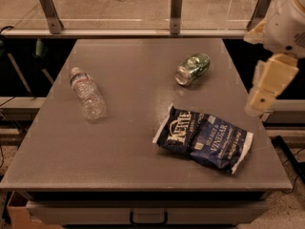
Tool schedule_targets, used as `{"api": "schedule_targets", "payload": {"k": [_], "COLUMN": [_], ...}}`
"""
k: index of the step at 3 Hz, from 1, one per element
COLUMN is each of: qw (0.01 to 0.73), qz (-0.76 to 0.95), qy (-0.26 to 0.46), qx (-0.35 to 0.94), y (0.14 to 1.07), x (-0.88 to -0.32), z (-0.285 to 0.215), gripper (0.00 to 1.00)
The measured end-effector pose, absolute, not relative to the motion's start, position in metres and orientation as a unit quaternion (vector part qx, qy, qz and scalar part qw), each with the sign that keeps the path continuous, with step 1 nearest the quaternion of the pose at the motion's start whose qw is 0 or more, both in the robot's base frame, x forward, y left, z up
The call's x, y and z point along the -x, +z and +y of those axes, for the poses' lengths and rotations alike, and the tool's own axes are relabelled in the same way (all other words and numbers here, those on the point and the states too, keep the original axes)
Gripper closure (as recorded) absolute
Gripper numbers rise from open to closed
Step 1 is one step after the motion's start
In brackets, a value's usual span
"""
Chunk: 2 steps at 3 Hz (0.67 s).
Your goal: Place water bottle upright
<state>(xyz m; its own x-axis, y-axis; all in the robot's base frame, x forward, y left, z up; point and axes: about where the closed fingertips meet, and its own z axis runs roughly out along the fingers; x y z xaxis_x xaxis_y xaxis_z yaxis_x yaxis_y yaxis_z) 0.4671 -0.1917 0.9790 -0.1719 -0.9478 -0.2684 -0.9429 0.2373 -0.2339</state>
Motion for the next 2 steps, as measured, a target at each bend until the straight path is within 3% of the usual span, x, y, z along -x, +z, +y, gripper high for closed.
{"api": "schedule_targets", "payload": {"k": [2], "qw": [0.229], "qz": [0.712], "qy": [0.062], "qx": [0.661], "y": [0.987], "x": [-0.519], "z": [-0.041], "gripper": [0.00]}}
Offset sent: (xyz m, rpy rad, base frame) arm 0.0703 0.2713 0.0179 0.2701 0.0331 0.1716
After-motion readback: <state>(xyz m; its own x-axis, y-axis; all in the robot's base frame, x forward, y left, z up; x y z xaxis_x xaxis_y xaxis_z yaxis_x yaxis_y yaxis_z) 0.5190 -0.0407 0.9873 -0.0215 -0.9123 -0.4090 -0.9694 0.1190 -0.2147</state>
